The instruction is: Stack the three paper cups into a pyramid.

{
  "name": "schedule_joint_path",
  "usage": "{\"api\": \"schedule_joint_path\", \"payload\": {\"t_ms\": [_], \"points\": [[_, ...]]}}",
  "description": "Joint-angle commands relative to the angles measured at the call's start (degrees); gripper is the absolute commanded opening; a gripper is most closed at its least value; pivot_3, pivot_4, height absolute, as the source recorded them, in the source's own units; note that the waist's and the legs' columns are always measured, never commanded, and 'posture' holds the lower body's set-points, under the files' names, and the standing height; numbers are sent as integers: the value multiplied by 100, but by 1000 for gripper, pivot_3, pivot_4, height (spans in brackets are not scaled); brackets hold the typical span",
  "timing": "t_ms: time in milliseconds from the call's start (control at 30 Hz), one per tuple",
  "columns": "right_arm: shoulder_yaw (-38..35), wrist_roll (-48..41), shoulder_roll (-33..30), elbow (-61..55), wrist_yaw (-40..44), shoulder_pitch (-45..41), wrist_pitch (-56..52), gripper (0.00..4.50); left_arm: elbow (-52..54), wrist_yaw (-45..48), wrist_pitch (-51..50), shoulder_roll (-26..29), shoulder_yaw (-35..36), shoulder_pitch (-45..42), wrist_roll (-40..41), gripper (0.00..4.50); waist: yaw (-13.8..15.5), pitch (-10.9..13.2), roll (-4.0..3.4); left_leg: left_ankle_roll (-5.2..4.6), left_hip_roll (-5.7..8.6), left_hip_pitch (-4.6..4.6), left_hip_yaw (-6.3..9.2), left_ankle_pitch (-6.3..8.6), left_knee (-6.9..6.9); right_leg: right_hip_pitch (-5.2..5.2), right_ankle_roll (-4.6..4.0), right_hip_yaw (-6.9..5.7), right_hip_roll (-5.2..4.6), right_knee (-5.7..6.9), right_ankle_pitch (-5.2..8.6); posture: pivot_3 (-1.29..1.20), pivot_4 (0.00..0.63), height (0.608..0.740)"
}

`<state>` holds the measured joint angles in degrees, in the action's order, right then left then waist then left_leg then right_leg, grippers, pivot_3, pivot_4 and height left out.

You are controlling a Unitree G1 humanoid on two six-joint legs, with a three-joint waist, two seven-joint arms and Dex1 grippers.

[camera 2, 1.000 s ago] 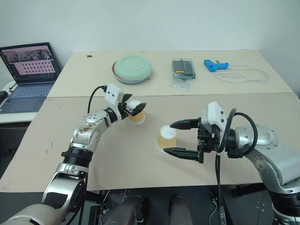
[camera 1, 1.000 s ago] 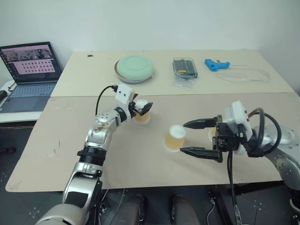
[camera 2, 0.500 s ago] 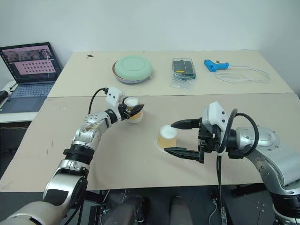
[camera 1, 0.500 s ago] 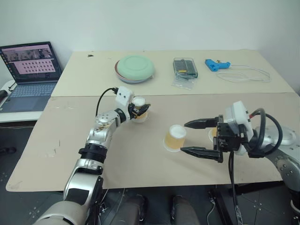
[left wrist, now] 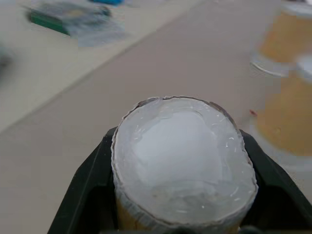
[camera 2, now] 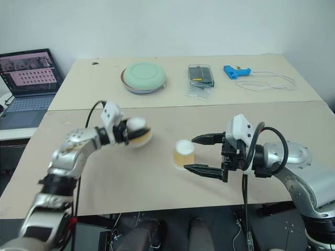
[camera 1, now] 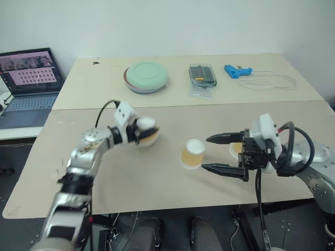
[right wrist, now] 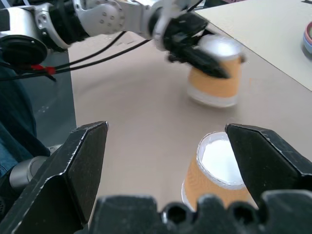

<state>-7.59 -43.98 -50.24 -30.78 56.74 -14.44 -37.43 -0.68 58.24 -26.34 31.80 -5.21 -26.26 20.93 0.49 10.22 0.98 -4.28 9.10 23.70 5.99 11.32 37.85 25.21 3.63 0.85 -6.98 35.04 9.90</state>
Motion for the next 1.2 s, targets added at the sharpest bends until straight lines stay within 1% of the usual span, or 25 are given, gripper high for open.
{"api": "schedule_joint_path", "payload": {"t_ms": [33,67,133,233,533,733,967,1133,1200], "points": [[-114,21,7,-76,-27,-89,141,4500,543,591,-286,262,-351,223,213,2305,51,0,0,4,-4,-1,3,-2,0,-3,1,-5,2,-7,0,0,150,733],[-120,23,7,-69,-28,-103,144,4500,525,587,-256,254,-424,233,152,2305,64,0,0,6,-4,-11,3,-3,0,-5,3,-5,-1,-6,2,0,150,733],[-138,15,2,-68,-31,-112,144,4500,459,542,-228,176,-517,189,78,2305,72,-1,0,6,-4,-27,3,-3,0,-21,41,-5,-4,-7,26,0,150,733],[-174,9,-9,-92,-47,-90,145,4500,369,460,-262,14,-538,64,96,2305,72,-1,-1,6,-4,-35,1,-2,0,-44,45,-4,-9,-8,29,0,150,733],[-285,-8,-8,-211,-195,55,122,4500,-400,305,109,-754,-906,-553,-283,2305,117,-2,0,5,-1,-23,1,-2,0,-31,44,-4,-11,-10,28,0,150,733],[-336,-34,-25,-267,-271,107,120,4500,-740,373,306,-1082,-1083,-755,-431,2305,125,-2,0,5,-1,-22,1,-2,0,-31,45,-5,-13,-9,29,0,150,733],[-400,-49,-42,-329,-337,163,90,4500,-1013,391,429,-1347,-1171,-875,-516,2305,172,-2,1,5,-1,-23,1,-3,0,-33,45,-5,-12,-11,29,0,150,733],[-409,-45,-49,-341,-359,159,91,4500,-1094,431,465,-1395,-1183,-884,-540,2305,175,-2,1,5,-1,-22,1,-3,0,-34,46,-6,-14,-12,29,0,150,733],[-416,-43,-47,-332,-363,158,95,4500,-1114,432,526,-1395,-1193,-869,-580,3245,175,-2,1,4,-1,-22,1,-3,0,-34,46,-6,-13,-12,29,0,150,733]]}}
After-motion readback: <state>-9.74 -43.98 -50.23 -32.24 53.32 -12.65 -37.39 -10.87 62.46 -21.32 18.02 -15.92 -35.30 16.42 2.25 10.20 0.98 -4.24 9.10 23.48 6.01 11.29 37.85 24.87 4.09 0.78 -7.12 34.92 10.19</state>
